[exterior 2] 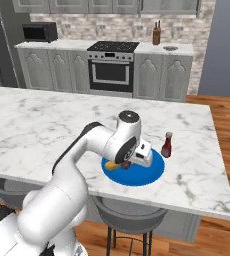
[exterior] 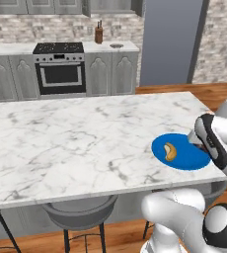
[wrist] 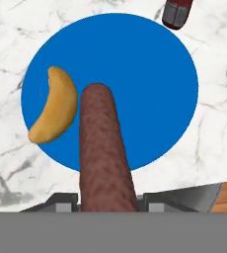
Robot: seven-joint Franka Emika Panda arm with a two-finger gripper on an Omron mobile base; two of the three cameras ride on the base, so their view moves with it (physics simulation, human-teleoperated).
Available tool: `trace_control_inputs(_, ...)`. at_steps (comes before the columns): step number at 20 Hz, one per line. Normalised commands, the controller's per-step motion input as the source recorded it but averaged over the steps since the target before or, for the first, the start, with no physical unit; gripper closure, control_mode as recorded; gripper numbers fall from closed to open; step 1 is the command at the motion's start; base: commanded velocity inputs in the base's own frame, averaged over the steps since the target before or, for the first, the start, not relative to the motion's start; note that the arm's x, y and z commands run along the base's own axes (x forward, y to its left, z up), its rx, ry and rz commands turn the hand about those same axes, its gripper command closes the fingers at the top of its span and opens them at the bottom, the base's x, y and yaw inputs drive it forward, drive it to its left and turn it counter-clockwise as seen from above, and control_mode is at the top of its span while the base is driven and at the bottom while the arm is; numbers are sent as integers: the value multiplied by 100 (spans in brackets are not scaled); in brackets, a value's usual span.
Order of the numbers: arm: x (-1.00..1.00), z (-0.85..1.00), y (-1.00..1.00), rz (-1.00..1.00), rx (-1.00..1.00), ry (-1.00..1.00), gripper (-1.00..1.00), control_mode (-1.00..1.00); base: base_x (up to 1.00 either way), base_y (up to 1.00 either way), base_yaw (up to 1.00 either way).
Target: Move the hot dog bun to the plate on the dining table and place the condiment next to that plate. Then navigate to the fridge and take the sausage and place it on the plate as well.
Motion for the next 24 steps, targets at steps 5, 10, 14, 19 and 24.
trace_control_inputs(5, 62, -57, -3, 0, -1, -1, 100, -100, 0, 0, 0)
trace_control_inputs(10, 61, -54, -1, 0, 0, -2, 100, -100, 0, 0, 0)
trace_control_inputs(14, 58, -51, -10, 0, 0, -1, 100, -100, 0, 0, 0)
trace_control_inputs(19, 47, -33, -28, 0, 0, 0, 100, -100, 0, 0, 0)
trace_control_inputs(24, 21, -11, -33, 0, 0, -1, -100, -100, 0, 0, 0)
